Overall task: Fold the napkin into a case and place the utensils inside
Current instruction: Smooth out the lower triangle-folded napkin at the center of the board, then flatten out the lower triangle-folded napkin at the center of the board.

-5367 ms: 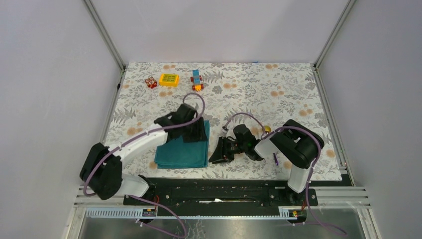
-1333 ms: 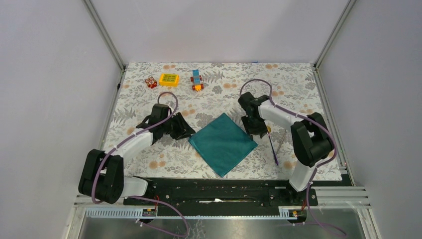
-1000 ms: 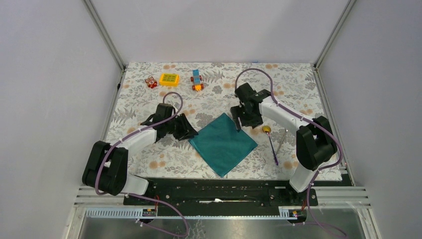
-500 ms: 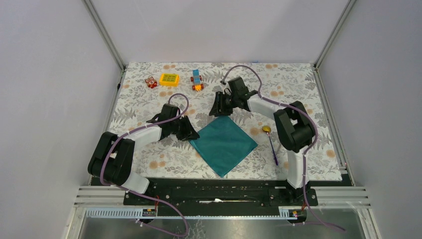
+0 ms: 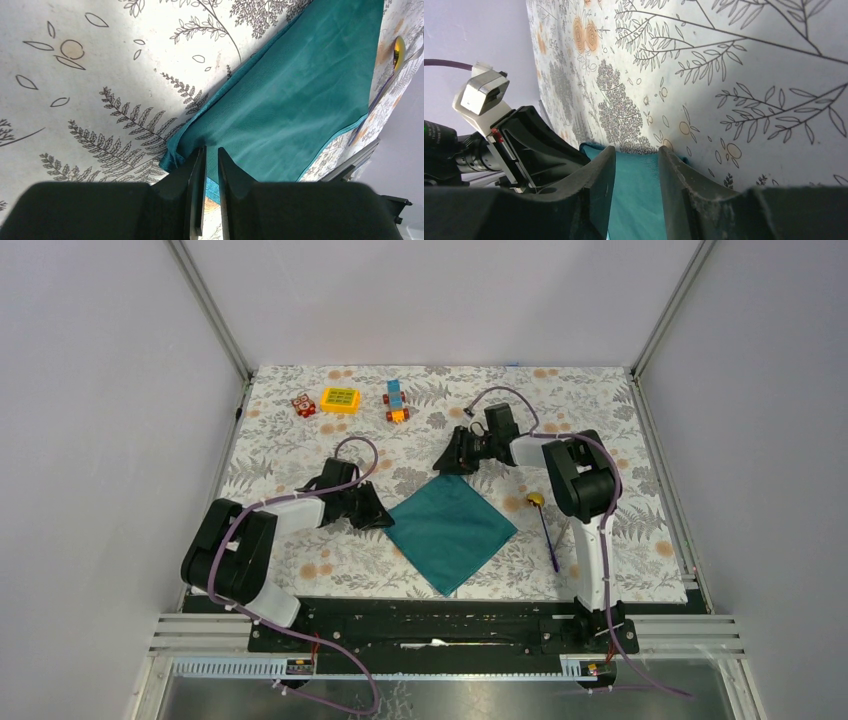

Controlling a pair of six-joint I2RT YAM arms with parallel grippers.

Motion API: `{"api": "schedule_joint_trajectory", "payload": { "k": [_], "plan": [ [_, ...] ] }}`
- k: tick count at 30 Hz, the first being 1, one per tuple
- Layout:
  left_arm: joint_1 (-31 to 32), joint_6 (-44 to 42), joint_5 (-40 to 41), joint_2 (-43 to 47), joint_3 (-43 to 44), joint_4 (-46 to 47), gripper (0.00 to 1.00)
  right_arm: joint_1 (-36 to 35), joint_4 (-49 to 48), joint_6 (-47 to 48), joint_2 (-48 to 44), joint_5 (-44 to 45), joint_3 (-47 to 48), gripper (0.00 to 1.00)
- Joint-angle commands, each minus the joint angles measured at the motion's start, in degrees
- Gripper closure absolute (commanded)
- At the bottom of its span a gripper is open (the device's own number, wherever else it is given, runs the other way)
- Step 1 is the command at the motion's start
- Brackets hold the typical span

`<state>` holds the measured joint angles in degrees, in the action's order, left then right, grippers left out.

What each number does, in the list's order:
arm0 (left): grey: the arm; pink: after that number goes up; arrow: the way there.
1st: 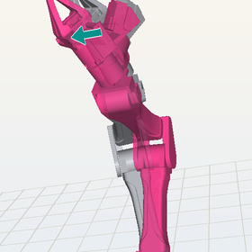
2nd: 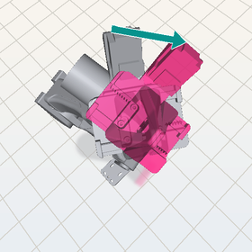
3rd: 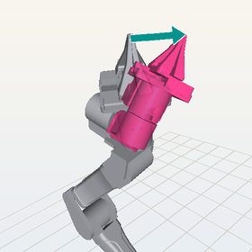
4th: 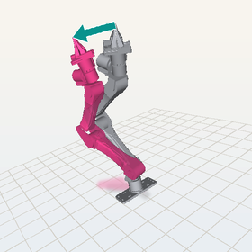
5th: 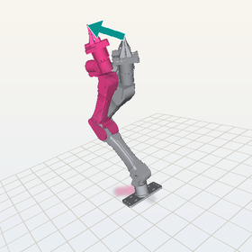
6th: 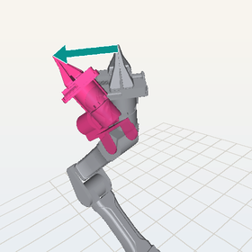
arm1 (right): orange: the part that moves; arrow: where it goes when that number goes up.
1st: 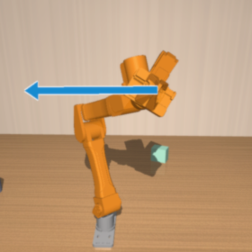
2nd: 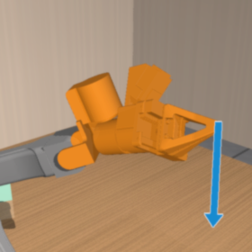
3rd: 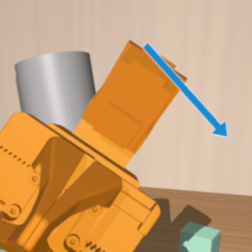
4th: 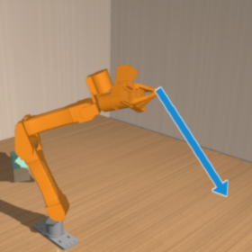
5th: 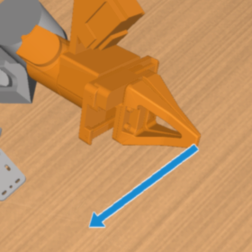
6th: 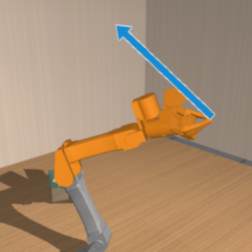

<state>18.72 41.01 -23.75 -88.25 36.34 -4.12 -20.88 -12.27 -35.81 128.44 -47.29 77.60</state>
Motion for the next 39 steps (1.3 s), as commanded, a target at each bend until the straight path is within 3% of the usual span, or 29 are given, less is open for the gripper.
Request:
{"api": "schedule_joint_trajectory", "payload": {
  "k": [1,5,10,14,19,23,27,31,39],
  "plan": [
    [-0.26,-1.43,3.98,-1.07,-2.87,1.31,0.80,-0.91,8.76,6.38,-0.30,1.98,4.37,0.55],
    [-0.26,-0.96,1.81,1.57,-1.96,0.34,0.79,-0.98,25.81,13.44,-7.64,8.92,9.29,0.46],
    [-0.26,0.50,-2.24,8.38,1.87,-3.47,0.72,-3.63,42.17,20.40,-22.75,22.11,9.41,0.22],
    [-0.61,0.76,-1.87,13.90,5.86,-7.78,0.68,-12.73,51.35,25.20,-31.12,36.72,3.74,0.05],
    [-4.55,-0.15,3.75,21.12,8.11,-14.80,0.56,-27.33,61.81,23.55,-33.25,51.36,-1.60,0.00],
    [-11.17,-1.32,8.44,26.78,7.22,-18.94,0.42,-37.88,68.60,18.81,-28.61,55.57,0.42,0.08],
    [-16.97,-3.48,7.03,29.18,5.90,-20.88,0.38,-44.45,69.78,16.88,-24.64,54.97,2.34,0.22],
    [-18.72,-4.36,4.39,28.94,4.09,-20.98,0.38,-46.20,67.39,15.69,-21.23,52.47,2.53,0.39],
    [-20.09,-4.25,2.79,28.99,1.94,-19.64,0.38,-48.05,62.40,14.11,-17.62,49.76,2.75,0.53]
  ]
}}
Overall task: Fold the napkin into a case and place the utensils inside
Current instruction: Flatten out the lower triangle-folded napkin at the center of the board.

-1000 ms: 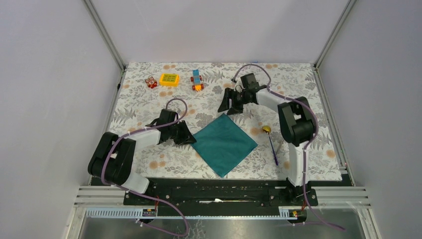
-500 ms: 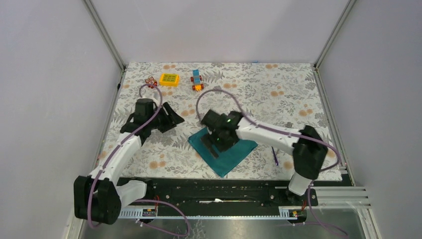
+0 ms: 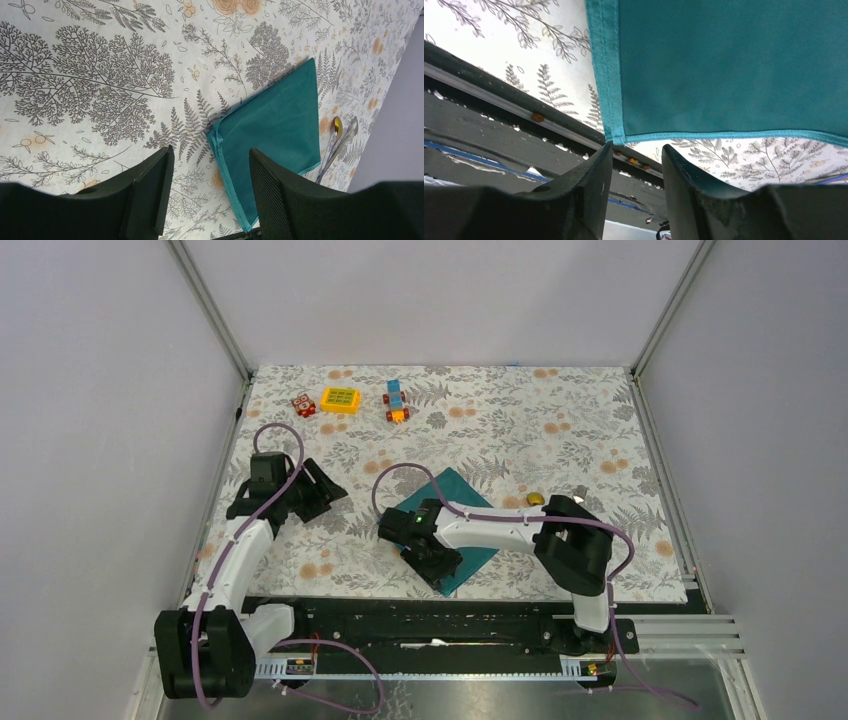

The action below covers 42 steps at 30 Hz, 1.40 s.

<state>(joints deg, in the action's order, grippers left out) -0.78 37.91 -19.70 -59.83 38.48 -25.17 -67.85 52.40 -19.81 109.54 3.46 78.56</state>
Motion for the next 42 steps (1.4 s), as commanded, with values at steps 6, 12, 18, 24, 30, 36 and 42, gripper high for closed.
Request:
{"api": "schedule_joint_trajectory", "payload": {
  "k": [6,12,18,24,30,36,42],
  "plan": [
    [-0.72,-1.24,-1.83,0.26,-0.14,1.79,0.38,-1.56,-4.32,-2.63,2.79,-1.38,1.91,0.54],
    [-0.72,-1.09,-2.17,0.40,-0.67,2.11,0.38,-2.08,-6.13,-3.11,4.55,-0.80,-0.15,0.55],
    [-0.72,-1.02,-2.09,0.46,-0.68,2.19,0.38,-2.17,-9.17,-3.24,6.05,0.50,-3.38,0.57],
    [-0.81,-0.99,-2.23,0.60,-0.73,2.14,0.38,-2.28,-11.87,-3.06,7.49,4.63,-7.38,0.73],
    [-0.81,-0.58,-2.83,0.68,-1.25,2.31,0.37,-2.28,-12.14,-2.56,6.75,7.56,-7.76,0.92],
    [-0.72,1.87,-7.24,0.60,-5.05,5.58,0.34,-2.18,-13.78,-0.55,1.25,7.01,-7.34,1.00],
    [-0.36,8.98,-16.64,-0.34,-13.17,15.47,0.23,-1.24,-19.81,0.51,-7.63,-2.31,-10.45,1.00]
  ]
}}
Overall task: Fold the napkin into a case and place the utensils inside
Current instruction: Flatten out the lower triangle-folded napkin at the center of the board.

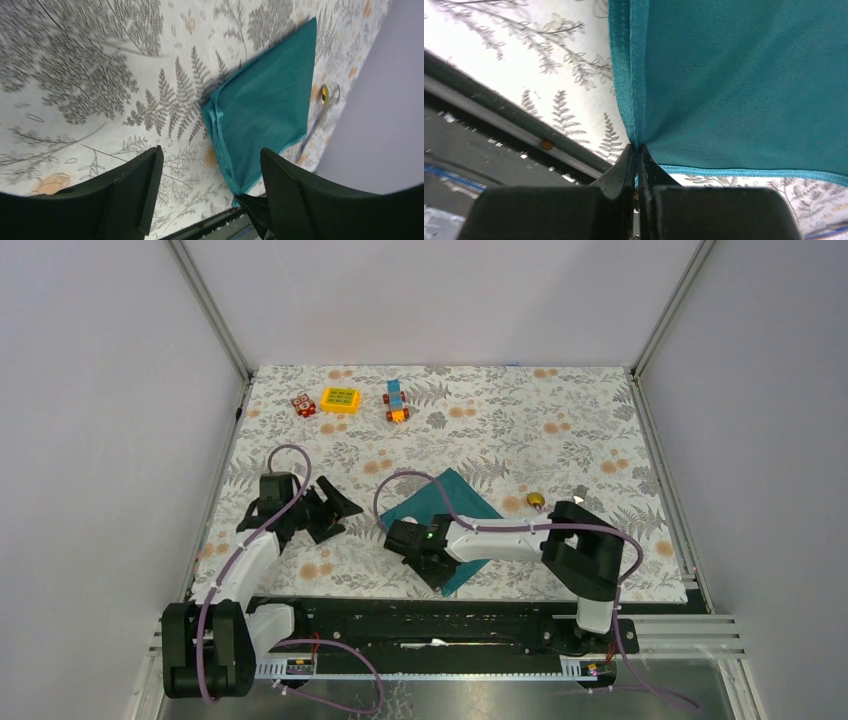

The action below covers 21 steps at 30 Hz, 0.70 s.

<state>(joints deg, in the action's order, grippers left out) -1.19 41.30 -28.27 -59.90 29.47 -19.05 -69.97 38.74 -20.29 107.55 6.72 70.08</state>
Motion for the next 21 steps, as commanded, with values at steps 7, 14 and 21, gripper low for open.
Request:
{"api": "schedule_joint_trajectory", "payload": {
  "k": [7,14,21],
  "plan": [
    [5.42,13.35,-8.73,-1.76,-11.30,21.02,0.18,5.84,-12.43,-0.52,-12.05,-14.84,-9.05,1.00],
    [10.65,21.08,-6.69,-5.86,-15.42,33.95,0.17,12.12,-17.65,-1.04,-16.57,-22.49,-14.84,1.00],
    [12.95,25.30,-4.96,-14.02,-16.78,43.21,0.21,15.48,-20.89,-2.00,-19.52,-27.17,-18.09,1.00]
  ]
}}
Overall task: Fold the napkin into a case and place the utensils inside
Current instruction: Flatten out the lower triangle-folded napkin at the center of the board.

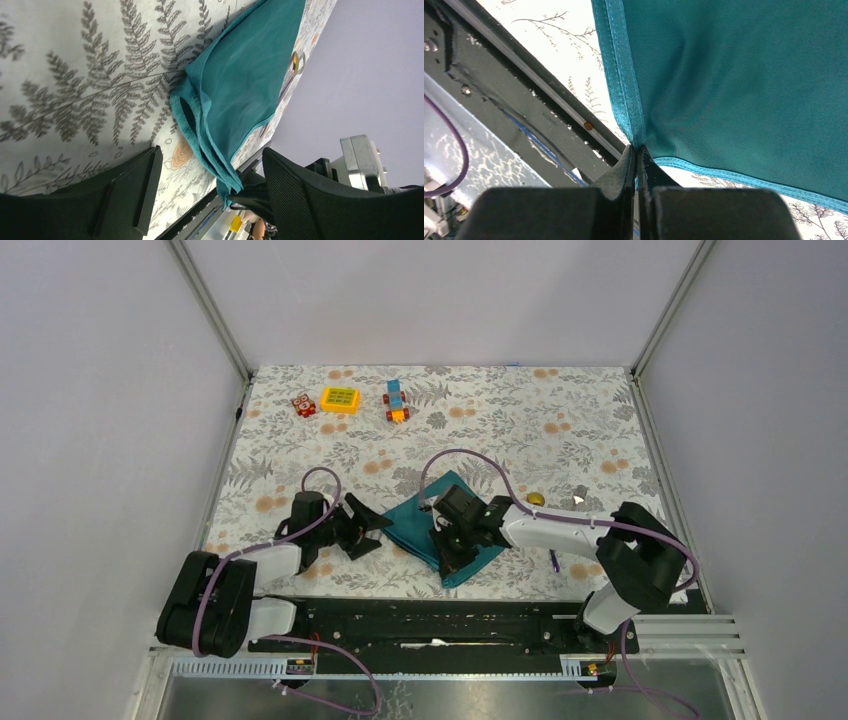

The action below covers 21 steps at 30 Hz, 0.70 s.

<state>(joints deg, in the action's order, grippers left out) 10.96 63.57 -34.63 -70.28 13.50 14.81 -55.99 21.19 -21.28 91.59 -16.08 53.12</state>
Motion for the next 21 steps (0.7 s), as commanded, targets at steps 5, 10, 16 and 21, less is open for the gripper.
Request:
{"api": "schedule_joint_trajectory", "payload": {
  "k": [5,10,16,21],
  "plan": [
    [1.07,3.21,1.99,-7.13,-0.20,11.98,0.25,3.38,-4.33,-1.62,-5.64,-5.95,-2.51,1.00],
    [1.52,2.76,3.53,-6.51,0.42,10.69,0.23,5.50,-4.82,-1.93,-7.99,-7.28,-4.19,1.00],
    [2.00,2.09,4.03,-8.56,1.46,10.76,0.22,7.39,-5.44,-2.40,-10.19,-8.83,-5.56,1.00],
    [2.30,1.63,4.15,-11.51,2.75,12.33,0.32,8.07,-6.13,-2.36,-10.28,-9.66,-6.27,1.00]
  ]
}}
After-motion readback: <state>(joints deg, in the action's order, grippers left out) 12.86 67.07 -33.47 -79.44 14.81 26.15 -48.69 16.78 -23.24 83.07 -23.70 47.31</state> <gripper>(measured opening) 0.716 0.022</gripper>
